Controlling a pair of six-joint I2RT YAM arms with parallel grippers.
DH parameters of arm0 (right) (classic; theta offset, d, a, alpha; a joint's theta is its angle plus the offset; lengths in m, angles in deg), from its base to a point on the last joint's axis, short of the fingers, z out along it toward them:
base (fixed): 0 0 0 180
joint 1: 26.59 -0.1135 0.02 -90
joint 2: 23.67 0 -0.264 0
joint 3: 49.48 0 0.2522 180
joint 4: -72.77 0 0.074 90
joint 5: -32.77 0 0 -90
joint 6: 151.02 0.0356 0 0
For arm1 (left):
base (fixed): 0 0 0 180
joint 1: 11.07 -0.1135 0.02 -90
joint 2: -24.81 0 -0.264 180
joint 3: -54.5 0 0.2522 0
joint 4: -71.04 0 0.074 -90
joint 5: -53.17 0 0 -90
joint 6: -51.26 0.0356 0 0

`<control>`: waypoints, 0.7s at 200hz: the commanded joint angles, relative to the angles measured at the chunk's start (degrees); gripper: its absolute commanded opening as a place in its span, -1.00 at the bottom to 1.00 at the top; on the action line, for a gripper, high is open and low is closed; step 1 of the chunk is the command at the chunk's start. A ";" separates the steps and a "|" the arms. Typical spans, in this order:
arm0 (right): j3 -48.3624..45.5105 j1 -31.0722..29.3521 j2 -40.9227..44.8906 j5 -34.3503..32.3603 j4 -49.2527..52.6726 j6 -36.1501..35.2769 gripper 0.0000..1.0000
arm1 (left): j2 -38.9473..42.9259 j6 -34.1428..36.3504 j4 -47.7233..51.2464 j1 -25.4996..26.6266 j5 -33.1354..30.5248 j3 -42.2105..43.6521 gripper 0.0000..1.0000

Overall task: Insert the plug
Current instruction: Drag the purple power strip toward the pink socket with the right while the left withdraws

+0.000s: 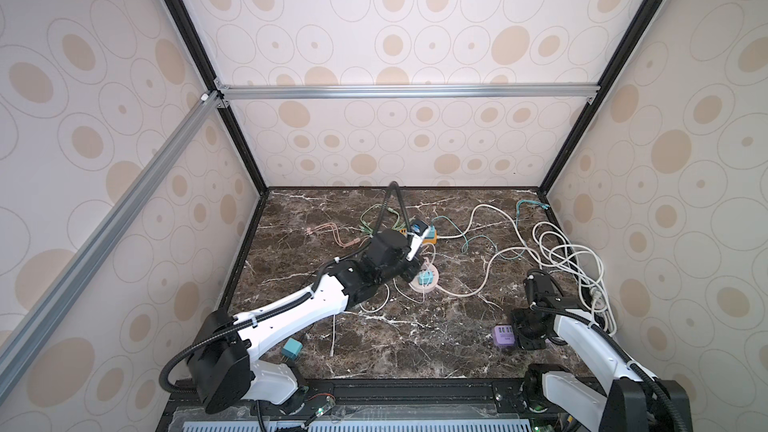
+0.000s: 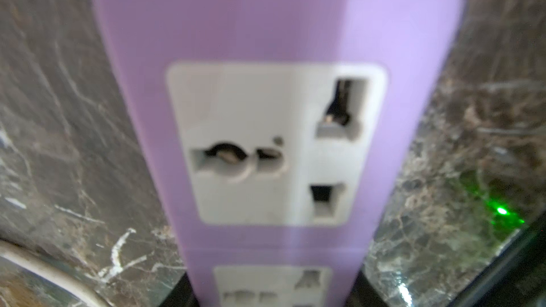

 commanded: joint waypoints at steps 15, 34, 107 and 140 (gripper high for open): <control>-0.03 -12.38 -3.67 -0.65 -1.77 16.63 -0.06 | 3.02 -6.85 -3.54 -10.45 -12.12 0.85 -0.93; 2.56 -19.36 -7.54 -1.08 -2.81 21.05 -0.06 | 1.21 -9.61 -5.78 -17.55 -14.40 -0.29 -1.00; 13.20 -35.32 -22.56 1.58 -8.37 34.07 -0.06 | -18.17 -10.16 -10.15 -33.42 -12.01 -15.17 -1.00; 20.65 -40.73 -30.76 5.06 -11.21 38.36 -0.05 | -26.58 -14.19 -9.59 -38.16 -11.66 -18.67 -1.00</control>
